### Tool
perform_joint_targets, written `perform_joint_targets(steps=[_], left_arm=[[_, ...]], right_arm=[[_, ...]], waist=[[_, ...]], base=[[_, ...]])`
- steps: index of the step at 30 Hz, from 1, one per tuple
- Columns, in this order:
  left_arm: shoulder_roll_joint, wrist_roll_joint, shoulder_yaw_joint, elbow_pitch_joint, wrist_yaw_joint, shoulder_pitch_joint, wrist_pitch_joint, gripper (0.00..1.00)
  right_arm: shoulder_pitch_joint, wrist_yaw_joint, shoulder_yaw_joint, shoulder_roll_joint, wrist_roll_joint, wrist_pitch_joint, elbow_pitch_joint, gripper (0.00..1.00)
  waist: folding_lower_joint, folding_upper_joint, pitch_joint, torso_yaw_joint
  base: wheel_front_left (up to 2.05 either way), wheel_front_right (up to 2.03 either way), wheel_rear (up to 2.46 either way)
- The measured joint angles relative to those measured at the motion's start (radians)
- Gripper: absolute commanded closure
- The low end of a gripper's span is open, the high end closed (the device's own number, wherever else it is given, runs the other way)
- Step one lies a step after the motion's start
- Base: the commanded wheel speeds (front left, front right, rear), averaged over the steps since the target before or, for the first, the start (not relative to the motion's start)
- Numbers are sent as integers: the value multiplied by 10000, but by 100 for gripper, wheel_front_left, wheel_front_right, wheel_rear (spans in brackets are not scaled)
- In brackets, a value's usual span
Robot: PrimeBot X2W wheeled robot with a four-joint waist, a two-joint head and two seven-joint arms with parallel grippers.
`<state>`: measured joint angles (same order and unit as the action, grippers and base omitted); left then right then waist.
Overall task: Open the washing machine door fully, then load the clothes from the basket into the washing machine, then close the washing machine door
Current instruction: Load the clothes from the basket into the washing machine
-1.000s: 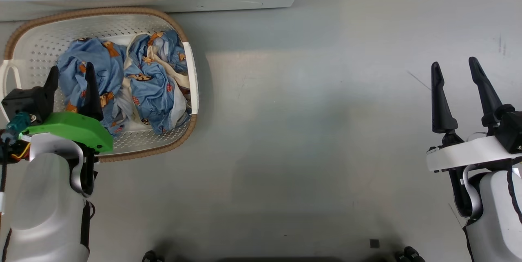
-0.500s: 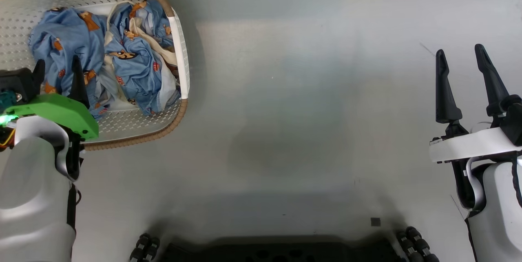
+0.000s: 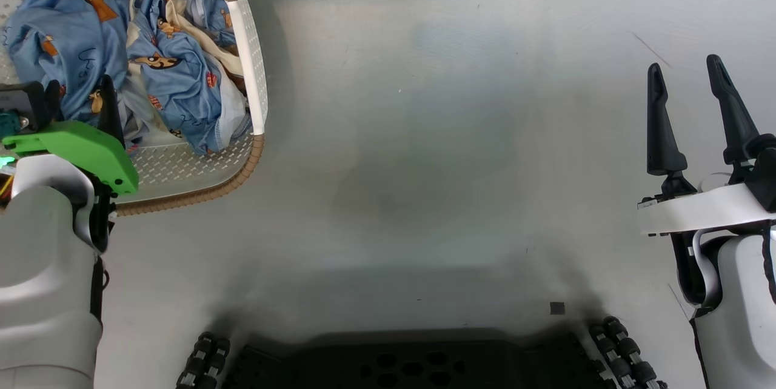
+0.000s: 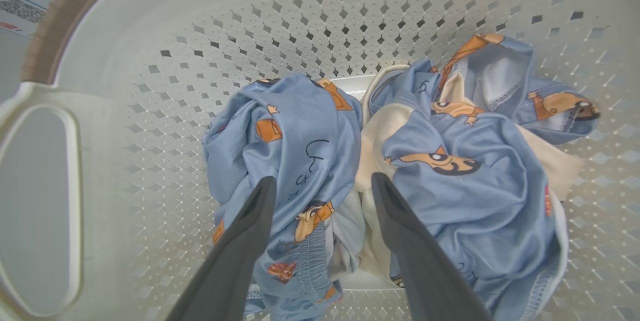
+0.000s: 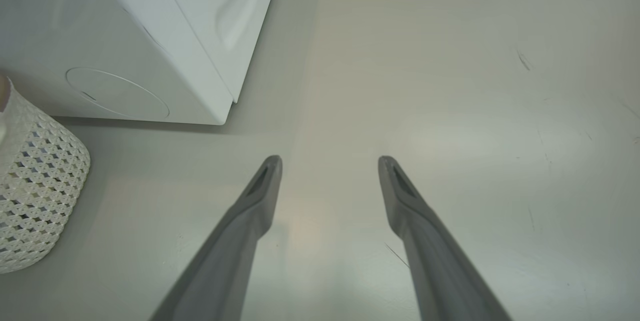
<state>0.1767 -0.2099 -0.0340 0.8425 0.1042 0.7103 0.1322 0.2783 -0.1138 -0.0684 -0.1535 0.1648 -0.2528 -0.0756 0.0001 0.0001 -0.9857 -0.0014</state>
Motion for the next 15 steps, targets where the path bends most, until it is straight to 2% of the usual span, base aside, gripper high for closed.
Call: perform_joint_targets(steps=[15], left_arm=[[251, 178, 54, 892, -347, 872, 8, 0]], right_arm=[[-6, 0, 38, -10, -86, 0, 178, 0]], waist=[[0, 0, -520, -1]], base=[[0, 0, 0]])
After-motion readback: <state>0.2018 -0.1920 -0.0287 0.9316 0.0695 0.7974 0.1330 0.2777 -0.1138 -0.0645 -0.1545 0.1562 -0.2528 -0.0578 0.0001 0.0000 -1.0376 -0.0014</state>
